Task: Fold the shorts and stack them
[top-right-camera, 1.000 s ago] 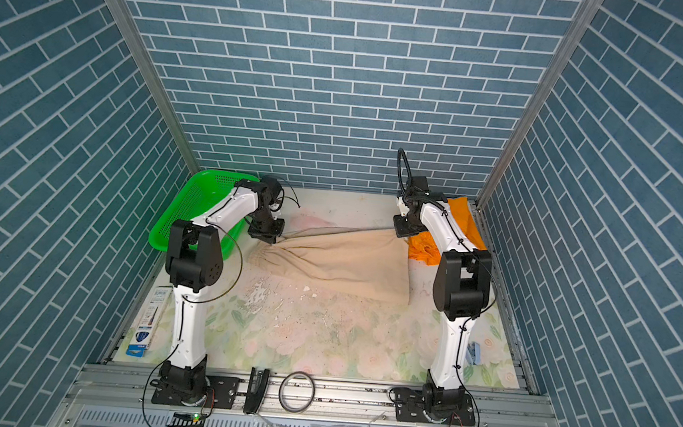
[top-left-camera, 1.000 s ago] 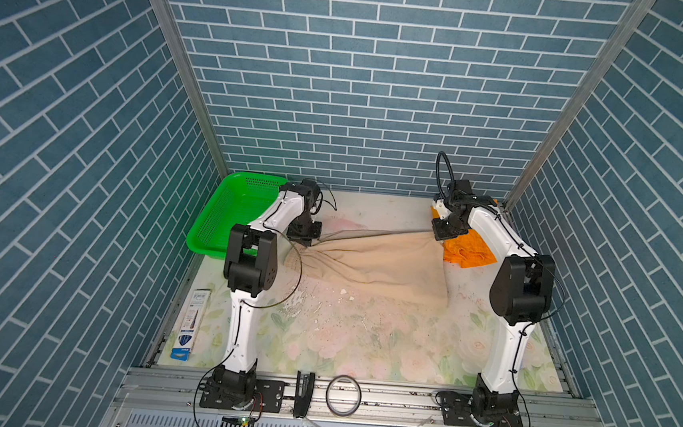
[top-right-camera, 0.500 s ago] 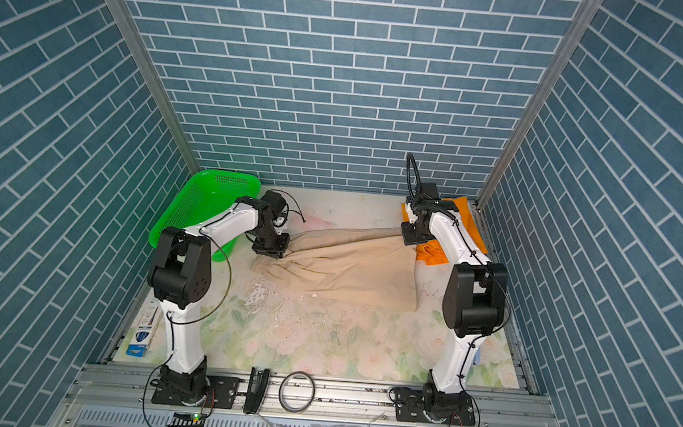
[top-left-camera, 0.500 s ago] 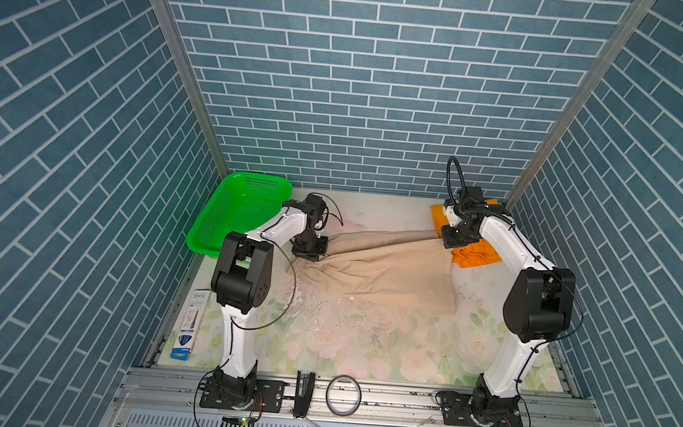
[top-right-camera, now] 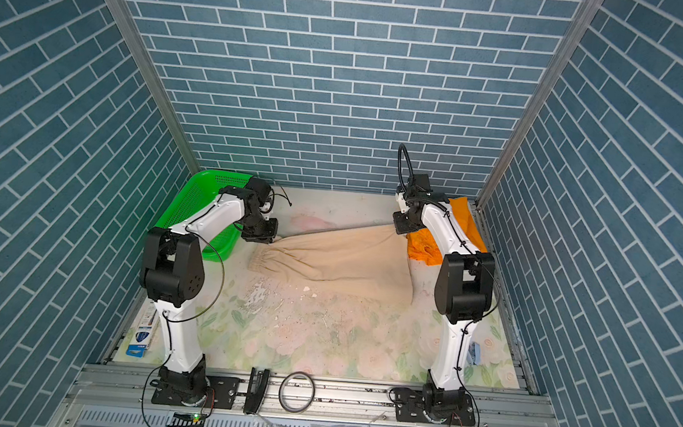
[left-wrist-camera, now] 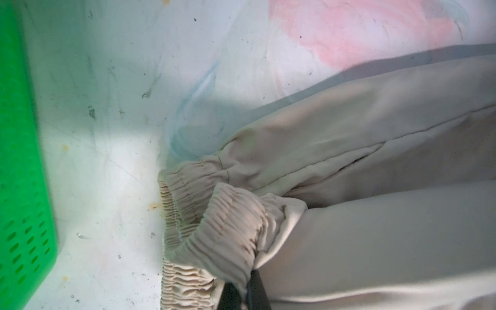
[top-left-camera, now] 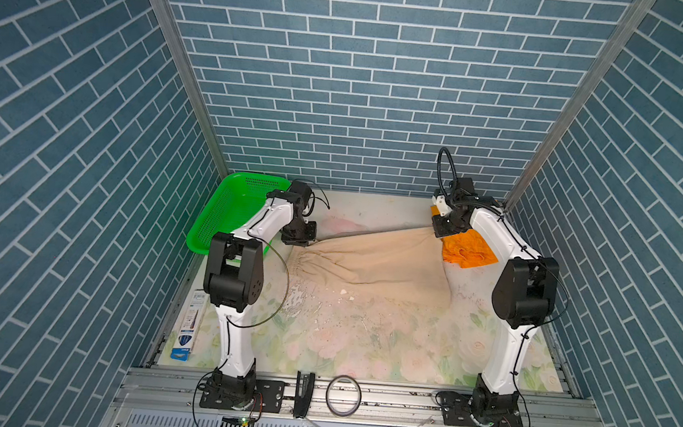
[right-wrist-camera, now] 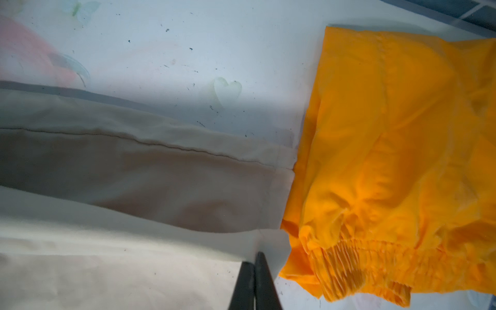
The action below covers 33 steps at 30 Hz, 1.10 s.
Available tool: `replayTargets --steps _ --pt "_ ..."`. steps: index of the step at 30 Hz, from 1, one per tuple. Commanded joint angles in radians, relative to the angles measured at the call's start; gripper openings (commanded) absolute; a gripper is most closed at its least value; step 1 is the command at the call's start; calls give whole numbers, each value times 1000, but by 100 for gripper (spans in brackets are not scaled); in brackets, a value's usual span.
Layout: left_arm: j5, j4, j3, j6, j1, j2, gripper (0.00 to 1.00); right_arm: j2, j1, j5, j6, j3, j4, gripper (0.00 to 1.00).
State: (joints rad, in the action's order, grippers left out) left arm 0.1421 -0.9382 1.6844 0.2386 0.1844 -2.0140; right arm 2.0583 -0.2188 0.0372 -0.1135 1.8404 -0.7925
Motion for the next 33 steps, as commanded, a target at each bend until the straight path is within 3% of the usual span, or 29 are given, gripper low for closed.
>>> replayTargets --steps 1,3,7,10,15,19,25,29,33 --pt "-117 -46 -7 0 -49 7 98 46 55 -124 -28 31 57 0" --pt "-99 -33 -1 0 -49 17 100 63 54 -112 -25 39 82 5" --pt "-85 -26 -6 -1 -64 91 100 80 55 -36 -11 73 101 43" --pt "-19 37 -72 5 -114 171 100 41 55 26 23 51 137 58" --pt "19 117 -186 -53 -155 262 100 -84 56 46 80 -59 154 61" --pt "77 175 -293 -65 -173 350 100 -279 59 101 149 -353 234 61" --pt "272 296 -486 -2 -201 459 100 -558 64 147 304 -777 308 63" --pt "248 384 -643 39 -201 510 100 -658 65 140 388 -957 344 69" --pt "236 436 -721 49 -201 506 100 -641 68 155 418 -1021 390 72"
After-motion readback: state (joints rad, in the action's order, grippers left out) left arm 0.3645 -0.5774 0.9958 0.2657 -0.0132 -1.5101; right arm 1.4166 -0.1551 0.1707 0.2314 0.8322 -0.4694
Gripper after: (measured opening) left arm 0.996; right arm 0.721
